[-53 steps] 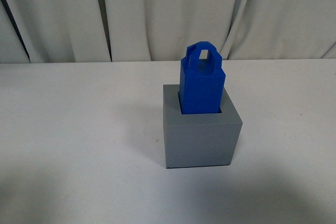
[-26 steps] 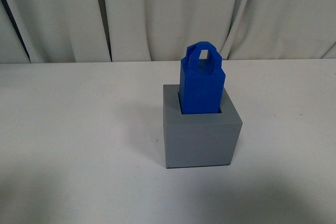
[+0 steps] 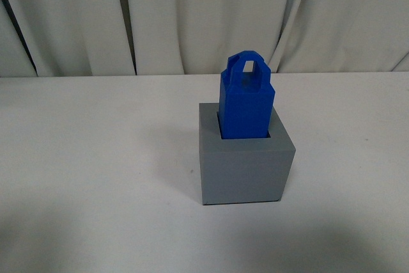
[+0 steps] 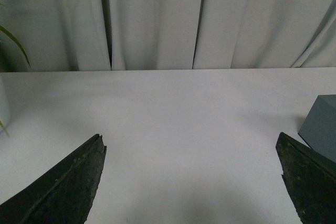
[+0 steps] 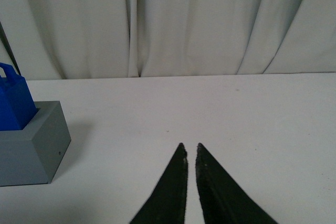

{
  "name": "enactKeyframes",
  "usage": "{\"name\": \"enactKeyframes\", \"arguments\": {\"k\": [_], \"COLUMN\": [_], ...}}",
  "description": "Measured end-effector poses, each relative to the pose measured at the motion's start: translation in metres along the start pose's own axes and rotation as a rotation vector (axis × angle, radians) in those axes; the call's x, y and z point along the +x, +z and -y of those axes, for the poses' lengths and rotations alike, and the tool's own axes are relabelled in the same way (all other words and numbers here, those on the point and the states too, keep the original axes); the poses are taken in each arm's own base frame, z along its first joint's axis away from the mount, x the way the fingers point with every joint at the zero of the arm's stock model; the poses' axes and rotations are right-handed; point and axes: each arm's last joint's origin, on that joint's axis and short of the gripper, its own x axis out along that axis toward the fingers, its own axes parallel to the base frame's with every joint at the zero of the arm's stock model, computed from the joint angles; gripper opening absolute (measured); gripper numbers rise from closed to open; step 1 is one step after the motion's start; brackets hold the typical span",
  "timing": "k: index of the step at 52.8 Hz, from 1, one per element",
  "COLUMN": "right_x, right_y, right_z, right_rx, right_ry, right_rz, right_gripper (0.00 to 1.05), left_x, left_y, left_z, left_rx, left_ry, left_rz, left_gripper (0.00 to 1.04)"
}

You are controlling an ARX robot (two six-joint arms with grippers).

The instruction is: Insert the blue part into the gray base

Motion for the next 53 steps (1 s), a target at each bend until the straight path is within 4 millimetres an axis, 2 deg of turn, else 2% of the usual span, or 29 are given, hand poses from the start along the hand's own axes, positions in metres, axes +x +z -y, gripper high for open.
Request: {"name": "enactKeyframes", "arguments": {"k": [8, 10, 14, 26, 53], "right_x": [0.0, 0.0, 0.0, 0.0, 0.0], "right_y": [0.0, 0.0, 0.0, 0.0, 0.0], "right_z": [0.0, 0.0, 0.0, 0.0, 0.0], "right_rx": [0.0, 0.0, 0.0, 0.001, 0.001], "right_ry": [0.0, 0.0, 0.0, 0.0, 0.0], "right_rz": [0.0, 0.0, 0.0, 0.0, 0.0], "right_gripper": [0.4, 0.5, 0.64, 0.99, 0.97], "left_x": [0.0, 0.0, 0.0, 0.0, 0.0], "left_y": [0.0, 0.0, 0.0, 0.0, 0.0], "left_z": [0.0, 0.0, 0.0, 0.0, 0.0], "left_rx": [0.0, 0.0, 0.0, 0.0, 0.0], "left_ry": [0.0, 0.0, 0.0, 0.0, 0.0], "left_rz": [0.0, 0.0, 0.0, 0.0, 0.0], "left_gripper": [0.99, 0.99, 0.99, 0.99, 0.99]}}
